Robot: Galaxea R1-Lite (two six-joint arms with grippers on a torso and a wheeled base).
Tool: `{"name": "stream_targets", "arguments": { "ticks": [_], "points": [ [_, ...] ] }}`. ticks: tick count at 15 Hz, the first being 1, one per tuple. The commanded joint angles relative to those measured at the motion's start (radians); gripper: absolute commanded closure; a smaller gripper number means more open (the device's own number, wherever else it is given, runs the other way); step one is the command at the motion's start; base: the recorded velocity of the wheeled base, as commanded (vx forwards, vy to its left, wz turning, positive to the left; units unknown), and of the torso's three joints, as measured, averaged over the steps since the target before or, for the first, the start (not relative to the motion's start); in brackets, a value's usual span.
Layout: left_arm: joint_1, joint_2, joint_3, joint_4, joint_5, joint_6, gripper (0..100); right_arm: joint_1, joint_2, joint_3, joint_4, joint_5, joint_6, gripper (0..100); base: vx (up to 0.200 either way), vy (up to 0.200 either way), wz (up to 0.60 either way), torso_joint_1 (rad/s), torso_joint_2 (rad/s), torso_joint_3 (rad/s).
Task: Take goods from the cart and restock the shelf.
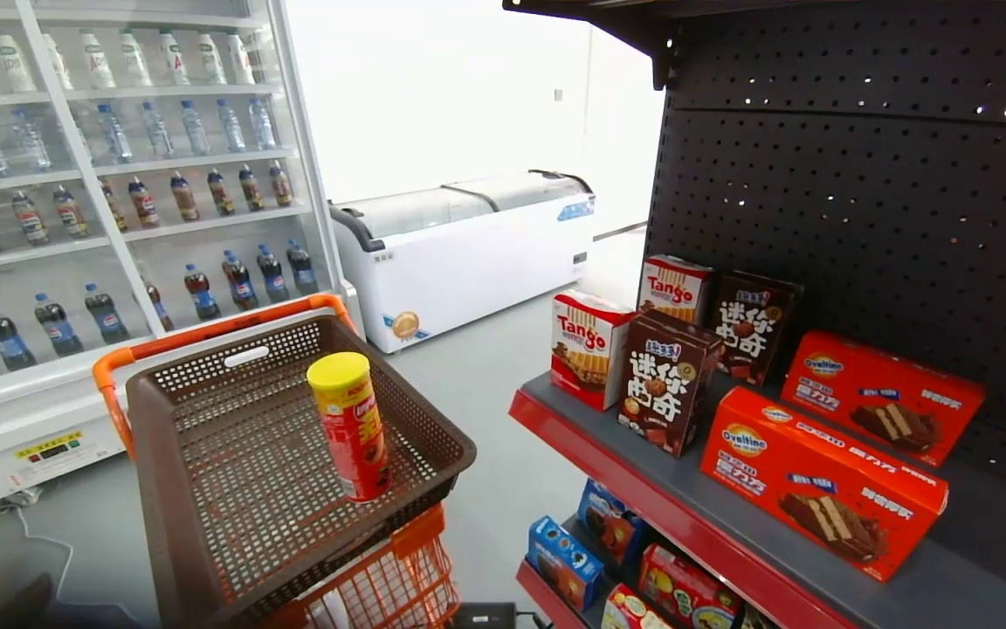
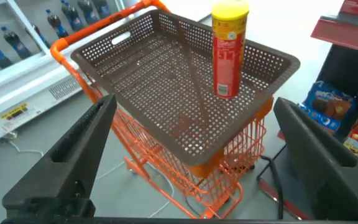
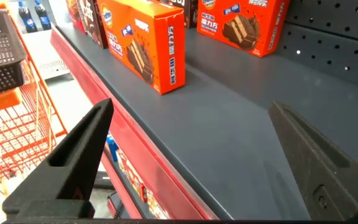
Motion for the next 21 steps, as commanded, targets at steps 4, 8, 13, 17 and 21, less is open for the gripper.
{"name": "stream_targets", "arguments": {
  "ticks": [4, 8, 13, 17, 21],
  "points": [
    [-0.001, 0.538, -0.043, -0.255, -0.057, -0.025, 0, 0.0, 0.0, 0.0, 0.0, 0.0, 0.0, 0, 0.0, 0.0, 0.0, 0.0, 0.0, 0.0],
    [-0.01, 0.807, -0.04, -0.502, -0.11, -0.037, 0, 0.0, 0.0, 0.0, 0.0, 0.0, 0.0, 0, 0.0, 0.0, 0.0, 0.0, 0.0, 0.0],
    [-0.01, 1.175, -0.063, -0.893, -0.116, -0.038, 0, 0.0, 0.0, 0.0, 0.0, 0.0, 0.0, 0, 0.0, 0.0, 0.0, 0.0, 0.0, 0.0],
    [-0.022, 1.371, -0.155, -1.01, -0.116, -0.034, 0, 0.0, 0.0, 0.0, 0.0, 0.0, 0.0, 0, 0.0, 0.0, 0.0, 0.0, 0.0, 0.0],
    [-0.031, 1.465, -0.238, -1.016, -0.116, -0.037, 0, 0.0, 0.0, 0.0, 0.0, 0.0, 0.0, 0, 0.0, 0.0, 0.0, 0.0, 0.0, 0.0]
  ]
}}
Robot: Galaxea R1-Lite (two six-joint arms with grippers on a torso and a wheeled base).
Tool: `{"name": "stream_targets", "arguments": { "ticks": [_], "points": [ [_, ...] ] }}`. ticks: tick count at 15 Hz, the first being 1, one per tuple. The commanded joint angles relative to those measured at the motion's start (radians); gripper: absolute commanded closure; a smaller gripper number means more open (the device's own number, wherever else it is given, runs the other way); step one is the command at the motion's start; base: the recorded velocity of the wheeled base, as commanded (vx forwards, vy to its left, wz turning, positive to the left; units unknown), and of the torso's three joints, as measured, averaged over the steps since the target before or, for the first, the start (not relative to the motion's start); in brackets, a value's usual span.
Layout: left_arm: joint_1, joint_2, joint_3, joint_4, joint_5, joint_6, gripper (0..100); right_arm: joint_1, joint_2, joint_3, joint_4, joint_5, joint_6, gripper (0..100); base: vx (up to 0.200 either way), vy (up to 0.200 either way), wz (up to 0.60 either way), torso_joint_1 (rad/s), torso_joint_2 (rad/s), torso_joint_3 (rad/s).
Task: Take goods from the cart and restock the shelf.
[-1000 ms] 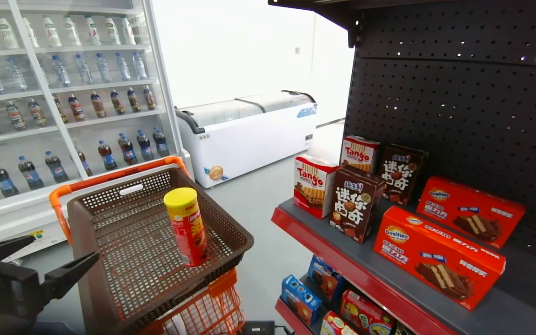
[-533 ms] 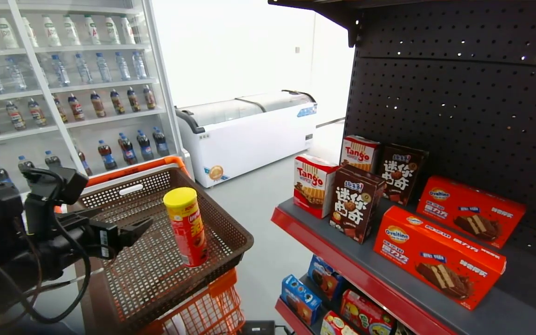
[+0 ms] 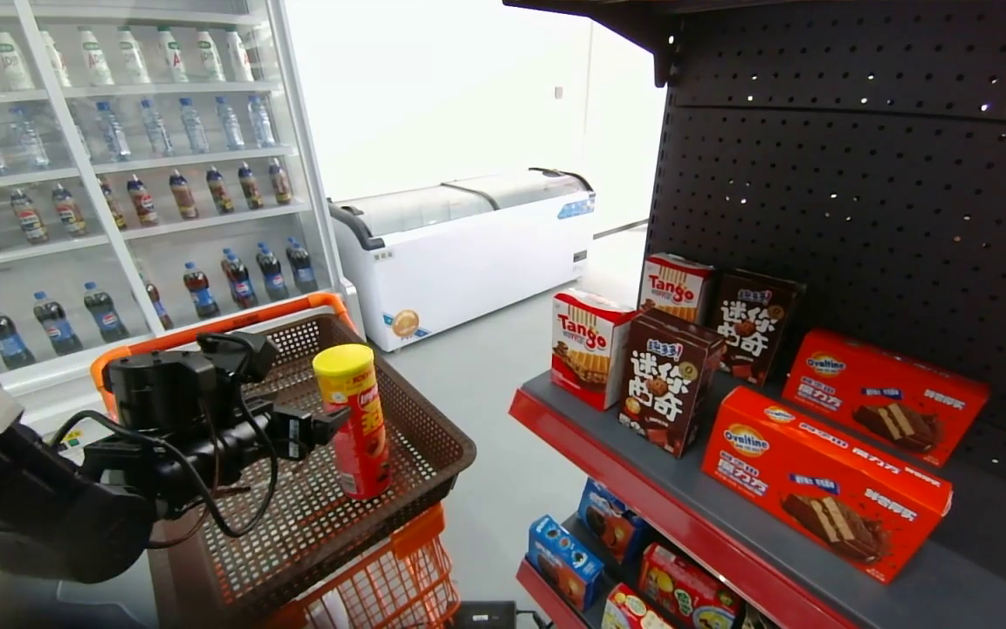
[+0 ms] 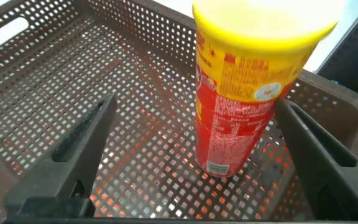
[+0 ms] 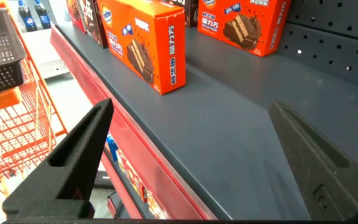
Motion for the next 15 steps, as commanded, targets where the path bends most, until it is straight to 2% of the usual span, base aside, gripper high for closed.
{"name": "stream_targets", "arguments": {
  "ticks": [1, 15],
  "points": [
    [-0.02, 0.094, -0.043, -0.004, 0.001, -0.001, 0, 0.0, 0.0, 0.0, 0.0, 0.0, 0.0, 0, 0.0, 0.0, 0.0, 0.0, 0.0, 0.0],
    [-0.128, 0.159, -0.126, -0.027, 0.001, 0.005, 0, 0.0, 0.0, 0.0, 0.0, 0.0, 0.0, 0, 0.0, 0.0, 0.0, 0.0, 0.0, 0.0]
  ]
}}
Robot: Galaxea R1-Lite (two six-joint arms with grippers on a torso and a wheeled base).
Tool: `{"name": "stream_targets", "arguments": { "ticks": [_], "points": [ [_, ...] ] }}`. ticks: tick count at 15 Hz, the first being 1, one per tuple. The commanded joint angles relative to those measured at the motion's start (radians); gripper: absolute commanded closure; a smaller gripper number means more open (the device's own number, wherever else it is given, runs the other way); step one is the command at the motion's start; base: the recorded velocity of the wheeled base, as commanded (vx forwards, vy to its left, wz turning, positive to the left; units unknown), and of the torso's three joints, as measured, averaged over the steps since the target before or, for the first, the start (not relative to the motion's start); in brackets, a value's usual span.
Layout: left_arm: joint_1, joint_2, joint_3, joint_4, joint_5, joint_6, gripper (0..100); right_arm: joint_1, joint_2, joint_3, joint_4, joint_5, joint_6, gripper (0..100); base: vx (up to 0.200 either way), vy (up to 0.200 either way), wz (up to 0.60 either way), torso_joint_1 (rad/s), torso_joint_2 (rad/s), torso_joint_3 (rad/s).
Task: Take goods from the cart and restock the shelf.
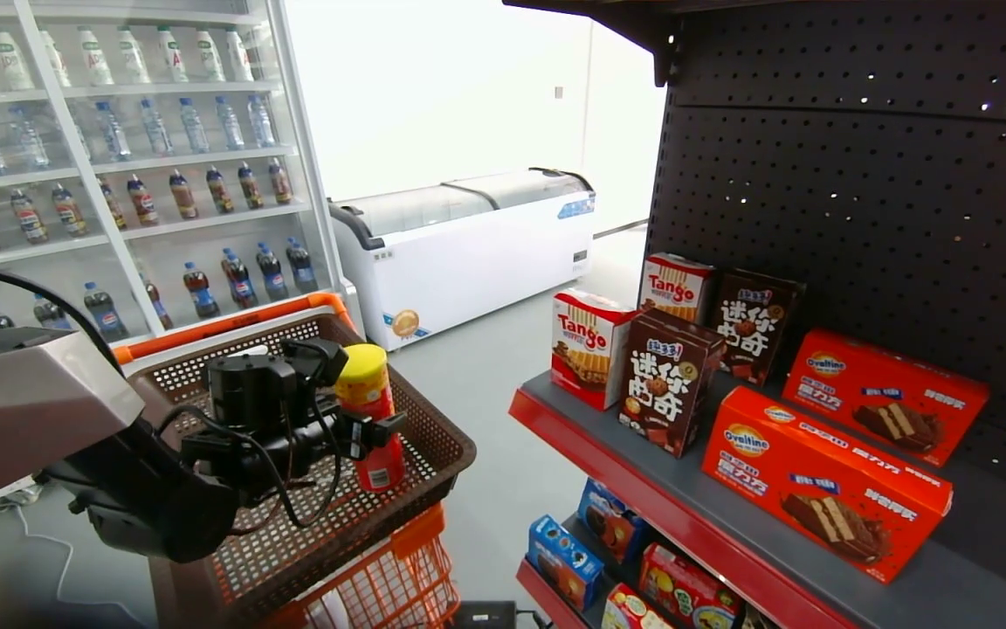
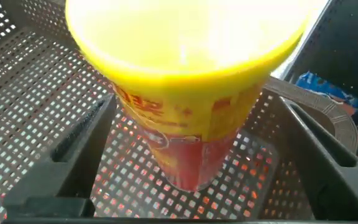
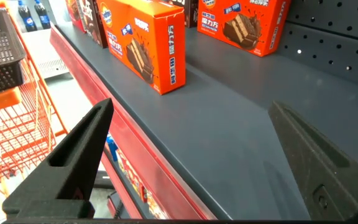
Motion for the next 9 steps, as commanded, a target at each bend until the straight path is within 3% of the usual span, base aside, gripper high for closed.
{"name": "stream_targets", "arguments": {
  "ticks": [1, 4, 7, 8, 9],
  "points": [
    [-0.006, 0.023, -0.019, -0.001, 0.001, -0.001, 0, 0.001, 0.0, 0.0, 0.0, 0.0, 0.0, 0, 0.0, 0.0, 0.0, 0.0, 0.0, 0.0],
    [0.0, 0.072, -0.046, -0.021, 0.001, -0.001, 0, 0.001, 0.0, 0.0, 0.0, 0.0, 0.0, 0, 0.0, 0.0, 0.0, 0.0, 0.0, 0.0],
    [0.0, 0.127, -0.057, -0.11, 0.001, -0.001, 0, 0.001, 0.0, 0.0, 0.0, 0.0, 0.0, 0, 0.0, 0.0, 0.0, 0.0, 0.0, 0.0],
    [0.003, 0.129, -0.072, -0.112, 0.004, 0.0, 100, 0.001, 0.0, 0.0, 0.0, 0.0, 0.0, 0, 0.0, 0.0, 0.0, 0.0, 0.0, 0.0],
    [0.003, 0.129, -0.074, -0.11, 0.016, 0.002, 100, 0.001, 0.0, 0.0, 0.0, 0.0, 0.0, 0, 0.0, 0.0, 0.0, 0.0, 0.0, 0.0]
  ]
}}
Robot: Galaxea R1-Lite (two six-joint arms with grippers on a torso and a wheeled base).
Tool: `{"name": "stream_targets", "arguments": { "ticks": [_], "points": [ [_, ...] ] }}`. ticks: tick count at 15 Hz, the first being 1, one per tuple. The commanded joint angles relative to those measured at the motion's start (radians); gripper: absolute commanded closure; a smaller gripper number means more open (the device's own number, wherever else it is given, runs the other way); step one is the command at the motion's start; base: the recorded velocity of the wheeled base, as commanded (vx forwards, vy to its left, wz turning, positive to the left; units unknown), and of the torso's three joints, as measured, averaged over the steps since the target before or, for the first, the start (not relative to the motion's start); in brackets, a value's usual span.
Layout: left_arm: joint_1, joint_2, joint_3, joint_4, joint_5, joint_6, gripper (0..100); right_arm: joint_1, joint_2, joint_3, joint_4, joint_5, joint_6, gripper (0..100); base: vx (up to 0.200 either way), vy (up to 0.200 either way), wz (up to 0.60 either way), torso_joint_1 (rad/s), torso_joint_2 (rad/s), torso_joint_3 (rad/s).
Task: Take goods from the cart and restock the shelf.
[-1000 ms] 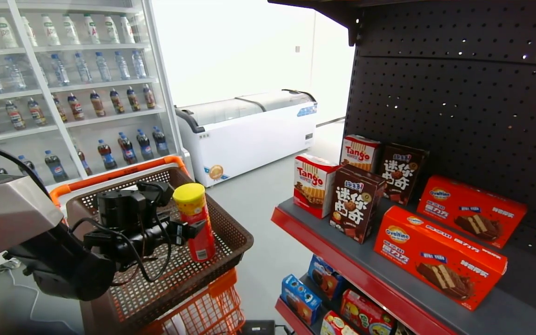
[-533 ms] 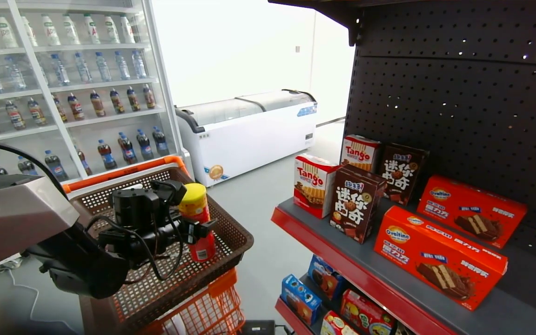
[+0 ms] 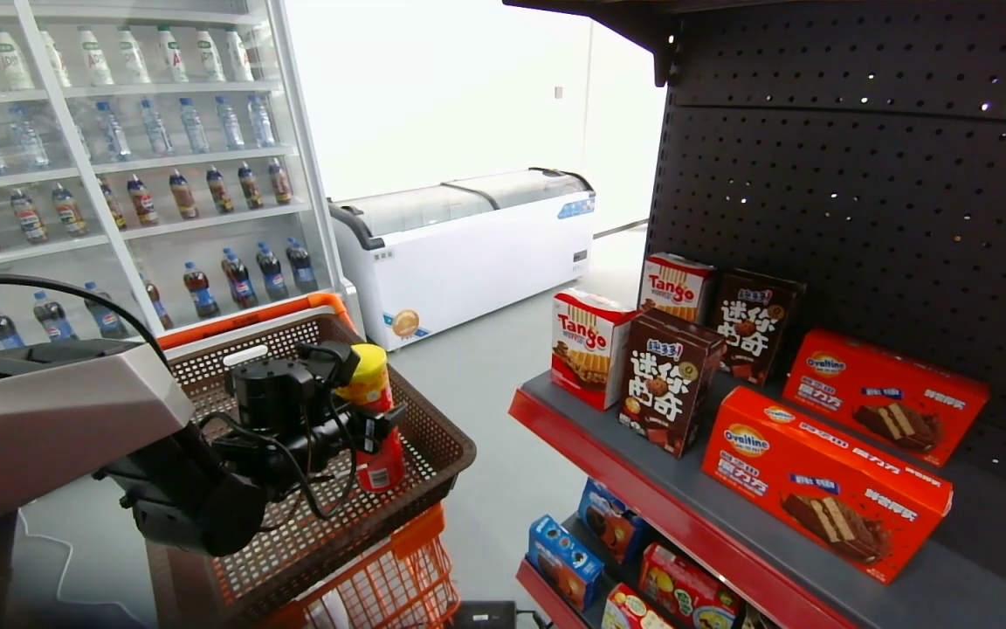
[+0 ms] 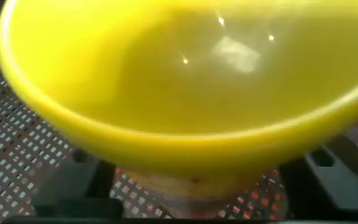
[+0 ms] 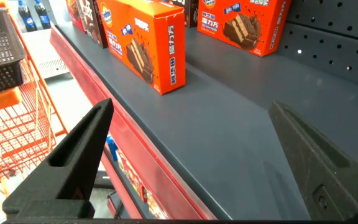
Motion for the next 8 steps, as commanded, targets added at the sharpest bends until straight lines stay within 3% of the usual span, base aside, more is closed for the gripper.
{"name": "stream_targets", "arguments": {
  "ticks": [1, 5, 8],
  "points": [
    [0.001, 0.013, -0.005, 0.002, 0.005, 0.001, 100, 0.0, 0.0, 0.0, -0.001, 0.0, 0.0, 0, 0.0, 0.0, 0.0, 0.0, 0.0, 0.0],
    [-0.013, -0.087, 0.054, 0.053, 0.015, 0.0, 100, 0.0, 0.0, 0.0, -0.001, 0.0, 0.0, 0, 0.0, 0.0, 0.0, 0.0, 0.0, 0.0],
    [-0.074, -0.288, 0.043, 0.184, -0.047, -0.003, 100, 0.0, 0.0, 0.0, -0.001, 0.0, 0.0, 0, 0.0, 0.0, 0.0, 0.0, 0.0, 0.0]
  ]
}}
